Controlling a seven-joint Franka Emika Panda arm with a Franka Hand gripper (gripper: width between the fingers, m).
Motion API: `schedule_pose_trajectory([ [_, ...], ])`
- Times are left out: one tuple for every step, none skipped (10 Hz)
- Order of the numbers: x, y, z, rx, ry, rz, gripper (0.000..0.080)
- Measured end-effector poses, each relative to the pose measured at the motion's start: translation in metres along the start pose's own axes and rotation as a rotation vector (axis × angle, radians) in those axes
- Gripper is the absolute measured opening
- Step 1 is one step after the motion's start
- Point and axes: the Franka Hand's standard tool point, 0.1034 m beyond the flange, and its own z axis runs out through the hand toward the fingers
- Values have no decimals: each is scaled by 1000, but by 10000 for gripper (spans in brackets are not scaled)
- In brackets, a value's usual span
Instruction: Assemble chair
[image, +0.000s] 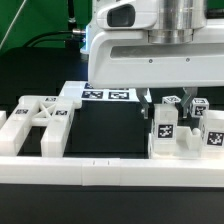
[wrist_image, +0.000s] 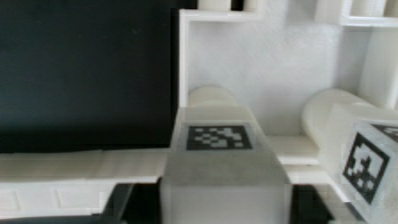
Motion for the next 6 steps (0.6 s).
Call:
schedule_pose_trajectory([
  [0, 0, 0, 0, 0, 0, 285],
  [0, 0, 0, 1, 0, 13, 285],
  [1, -2, 0, 10, 9, 174, 285],
  [3, -1, 1, 20, 18, 296, 285],
  [3, 0, 1, 27, 24, 389, 285],
  [4, 2, 1, 43, 28, 528, 285],
])
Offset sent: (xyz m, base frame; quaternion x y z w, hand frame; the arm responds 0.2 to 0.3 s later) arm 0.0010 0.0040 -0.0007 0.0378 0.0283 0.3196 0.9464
